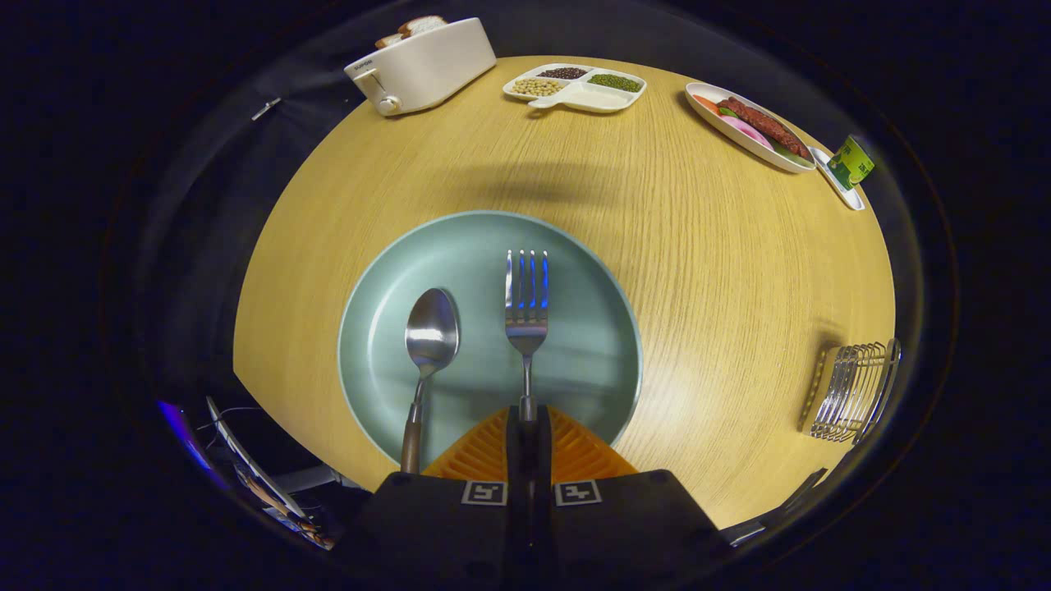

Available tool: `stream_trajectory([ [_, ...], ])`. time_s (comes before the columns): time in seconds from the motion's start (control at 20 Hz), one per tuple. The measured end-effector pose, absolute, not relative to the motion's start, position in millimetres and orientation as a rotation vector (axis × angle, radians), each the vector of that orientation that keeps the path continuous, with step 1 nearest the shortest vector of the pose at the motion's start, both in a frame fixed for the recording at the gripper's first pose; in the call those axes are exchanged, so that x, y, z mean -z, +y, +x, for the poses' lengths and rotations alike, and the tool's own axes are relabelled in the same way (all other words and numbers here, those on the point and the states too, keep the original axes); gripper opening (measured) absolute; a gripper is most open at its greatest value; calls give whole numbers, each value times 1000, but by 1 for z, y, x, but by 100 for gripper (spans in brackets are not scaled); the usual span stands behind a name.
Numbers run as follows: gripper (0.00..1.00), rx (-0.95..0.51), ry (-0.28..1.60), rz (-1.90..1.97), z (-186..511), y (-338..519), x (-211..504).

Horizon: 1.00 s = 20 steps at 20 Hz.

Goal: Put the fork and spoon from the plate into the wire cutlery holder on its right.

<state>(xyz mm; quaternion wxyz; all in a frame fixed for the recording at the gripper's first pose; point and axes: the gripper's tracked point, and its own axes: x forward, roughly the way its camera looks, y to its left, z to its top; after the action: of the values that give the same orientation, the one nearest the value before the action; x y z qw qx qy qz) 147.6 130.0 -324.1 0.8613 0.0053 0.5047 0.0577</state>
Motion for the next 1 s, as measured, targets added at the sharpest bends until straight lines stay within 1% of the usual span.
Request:
stream_trajectory([
  [0.2, 6, -152, 1043, 67, 136, 120, 292],
  [0.35, 6, -180, 1021, 77, 119, 96, 255],
  [0.5, 6, -182, 1022, 94, 99, 56, 219],
  [0.7, 6, -143, 1014, 52, 79, -14, 172],
  [0.85, 6, -107, 1048, 45, 61, -63, 154],
  [1.0, 6, -73, 1160, 1, 39, -110, 165],
])
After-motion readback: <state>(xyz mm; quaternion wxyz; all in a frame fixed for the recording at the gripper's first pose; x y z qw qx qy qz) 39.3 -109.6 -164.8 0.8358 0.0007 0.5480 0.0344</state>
